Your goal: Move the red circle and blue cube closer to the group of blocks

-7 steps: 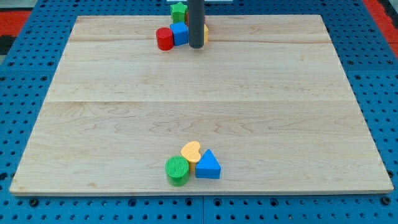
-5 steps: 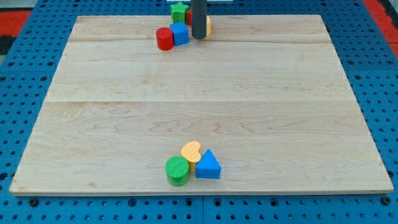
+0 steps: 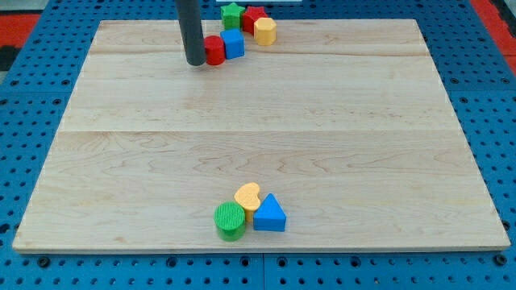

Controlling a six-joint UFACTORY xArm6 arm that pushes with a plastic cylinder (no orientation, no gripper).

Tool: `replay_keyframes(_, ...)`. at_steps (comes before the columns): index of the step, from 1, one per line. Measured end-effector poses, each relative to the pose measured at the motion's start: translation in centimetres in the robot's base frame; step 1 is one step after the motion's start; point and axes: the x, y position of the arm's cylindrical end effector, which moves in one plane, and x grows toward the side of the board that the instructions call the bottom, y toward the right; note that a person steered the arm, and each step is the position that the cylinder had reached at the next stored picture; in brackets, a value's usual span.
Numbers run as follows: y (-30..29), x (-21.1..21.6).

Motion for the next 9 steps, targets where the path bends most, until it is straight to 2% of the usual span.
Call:
replay_keyframes(3, 0.1, -0.1)
replay_keyframes(6, 2.4, -7.1)
replay_keyframes(7, 2.6, -8.1)
replay_keyframes(9, -2.1, -8.0)
